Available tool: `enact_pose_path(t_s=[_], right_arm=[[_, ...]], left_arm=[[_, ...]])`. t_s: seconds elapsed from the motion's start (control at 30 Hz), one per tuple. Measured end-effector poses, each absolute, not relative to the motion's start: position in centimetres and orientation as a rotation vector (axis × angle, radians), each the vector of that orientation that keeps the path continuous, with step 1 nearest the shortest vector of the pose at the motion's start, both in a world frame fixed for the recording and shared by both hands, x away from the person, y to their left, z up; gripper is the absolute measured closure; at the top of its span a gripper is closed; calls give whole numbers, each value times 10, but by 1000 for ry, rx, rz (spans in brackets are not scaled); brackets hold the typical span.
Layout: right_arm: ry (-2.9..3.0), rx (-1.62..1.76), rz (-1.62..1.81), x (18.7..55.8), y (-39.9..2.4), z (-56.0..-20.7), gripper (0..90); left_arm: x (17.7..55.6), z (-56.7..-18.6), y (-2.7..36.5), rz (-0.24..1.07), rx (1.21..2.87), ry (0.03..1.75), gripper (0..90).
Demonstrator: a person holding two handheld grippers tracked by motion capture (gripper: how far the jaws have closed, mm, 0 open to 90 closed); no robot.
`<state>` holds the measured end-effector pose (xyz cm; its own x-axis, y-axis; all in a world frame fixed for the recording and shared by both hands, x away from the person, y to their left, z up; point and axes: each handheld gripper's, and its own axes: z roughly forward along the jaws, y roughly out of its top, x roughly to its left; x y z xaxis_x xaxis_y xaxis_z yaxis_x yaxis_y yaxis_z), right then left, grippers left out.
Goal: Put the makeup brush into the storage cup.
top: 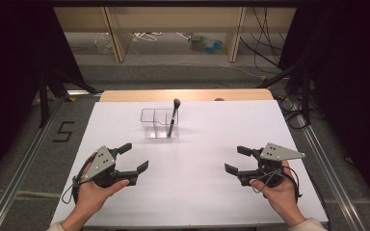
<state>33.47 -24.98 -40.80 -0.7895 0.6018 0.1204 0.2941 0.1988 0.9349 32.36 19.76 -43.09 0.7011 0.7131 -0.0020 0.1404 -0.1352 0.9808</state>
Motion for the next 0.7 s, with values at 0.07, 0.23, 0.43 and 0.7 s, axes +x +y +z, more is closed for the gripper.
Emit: enact_pose_path(t_s=[0.07, 0.23, 0.43, 0.7], right_arm=[[2212, 851, 1619, 335, -250, -408, 205], [2209, 848, 1622, 335, -250, -409, 205], [2203, 844, 1636, 335, -248, -410, 205], [2214, 834, 1632, 335, -246, -410, 206]], left_arm=[[320, -431, 199, 562, 1656, 709, 164], [315, -434, 203, 557, 1653, 723, 165], [315, -435, 205, 551, 1646, 731, 165], [315, -437, 204, 544, 1657, 738, 165]])
